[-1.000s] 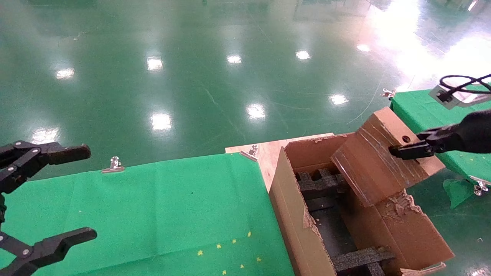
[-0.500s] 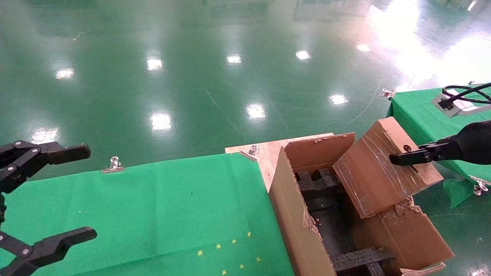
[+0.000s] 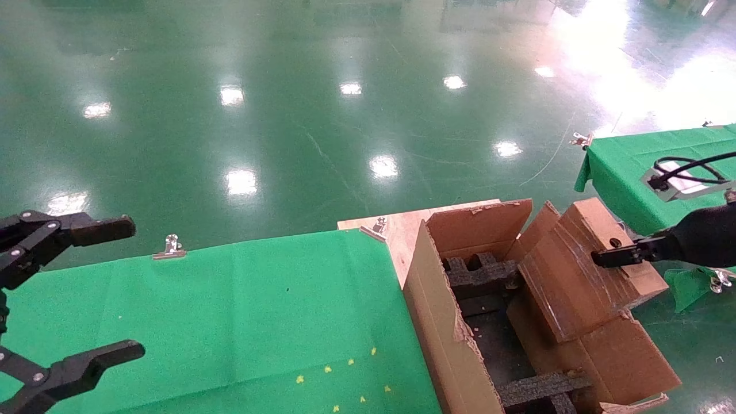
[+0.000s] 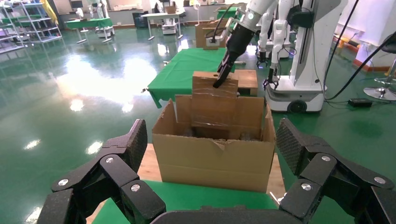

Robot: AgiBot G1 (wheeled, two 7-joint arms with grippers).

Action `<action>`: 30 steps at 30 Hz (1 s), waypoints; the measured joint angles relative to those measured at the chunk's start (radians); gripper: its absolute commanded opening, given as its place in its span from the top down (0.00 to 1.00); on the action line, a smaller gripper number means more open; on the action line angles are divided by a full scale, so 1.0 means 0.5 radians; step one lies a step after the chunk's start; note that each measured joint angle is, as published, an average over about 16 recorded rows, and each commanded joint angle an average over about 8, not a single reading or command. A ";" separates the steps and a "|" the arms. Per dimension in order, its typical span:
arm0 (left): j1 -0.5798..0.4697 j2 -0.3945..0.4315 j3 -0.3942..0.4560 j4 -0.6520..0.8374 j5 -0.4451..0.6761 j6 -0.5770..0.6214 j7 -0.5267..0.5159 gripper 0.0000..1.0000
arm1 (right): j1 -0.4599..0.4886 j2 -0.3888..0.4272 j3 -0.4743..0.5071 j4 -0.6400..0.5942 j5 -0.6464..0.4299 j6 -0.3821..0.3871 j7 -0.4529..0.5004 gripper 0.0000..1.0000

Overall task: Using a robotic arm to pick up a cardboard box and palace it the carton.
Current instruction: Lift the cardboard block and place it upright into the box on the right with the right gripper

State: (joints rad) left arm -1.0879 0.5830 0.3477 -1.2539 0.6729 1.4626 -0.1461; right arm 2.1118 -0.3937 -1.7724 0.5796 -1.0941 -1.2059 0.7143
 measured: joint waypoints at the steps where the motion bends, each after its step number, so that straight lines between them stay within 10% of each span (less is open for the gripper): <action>1: 0.000 0.000 0.000 0.000 0.000 0.000 0.000 0.00 | -0.009 0.012 -0.005 0.031 -0.005 0.024 0.023 1.00; 30: 0.000 0.000 0.000 0.000 0.000 0.000 0.000 0.00 | -0.327 0.143 -0.161 0.664 -0.133 0.696 0.590 1.00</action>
State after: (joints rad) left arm -1.0879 0.5830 0.3479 -1.2538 0.6728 1.4625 -0.1460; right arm 1.9480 -0.3223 -1.8530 0.9116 -1.1604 -0.8580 1.0094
